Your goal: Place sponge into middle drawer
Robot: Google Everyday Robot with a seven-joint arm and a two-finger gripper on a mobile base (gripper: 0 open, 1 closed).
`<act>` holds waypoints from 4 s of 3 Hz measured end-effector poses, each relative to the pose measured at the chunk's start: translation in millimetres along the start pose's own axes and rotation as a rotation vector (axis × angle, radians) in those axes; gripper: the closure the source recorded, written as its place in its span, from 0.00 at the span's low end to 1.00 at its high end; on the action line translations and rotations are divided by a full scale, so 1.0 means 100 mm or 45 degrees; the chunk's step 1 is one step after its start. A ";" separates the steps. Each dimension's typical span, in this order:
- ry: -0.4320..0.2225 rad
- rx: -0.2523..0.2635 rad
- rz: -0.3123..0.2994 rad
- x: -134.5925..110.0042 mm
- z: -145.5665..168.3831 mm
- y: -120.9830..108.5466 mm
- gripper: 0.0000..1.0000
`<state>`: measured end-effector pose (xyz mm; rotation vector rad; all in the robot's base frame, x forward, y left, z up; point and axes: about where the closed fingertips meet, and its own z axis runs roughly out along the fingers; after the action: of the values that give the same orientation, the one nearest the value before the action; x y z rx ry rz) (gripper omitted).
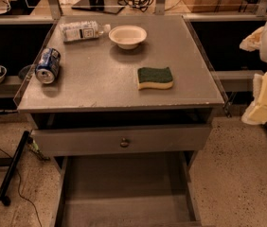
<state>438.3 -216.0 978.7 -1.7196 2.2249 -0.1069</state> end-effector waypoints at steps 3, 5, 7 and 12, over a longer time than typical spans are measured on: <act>-0.027 -0.003 -0.160 -0.26 0.08 -0.20 0.00; -0.100 -0.077 -0.365 -0.73 0.51 -0.36 0.00; -0.163 -0.103 -0.372 -0.90 0.81 -0.55 0.00; -0.244 -0.182 -0.398 -1.53 1.67 -1.41 0.00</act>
Offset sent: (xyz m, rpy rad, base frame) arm 0.0131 0.0022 0.0025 -0.0191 0.0072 0.0547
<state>653.4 -85.3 888.9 -2.0498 1.8555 0.1425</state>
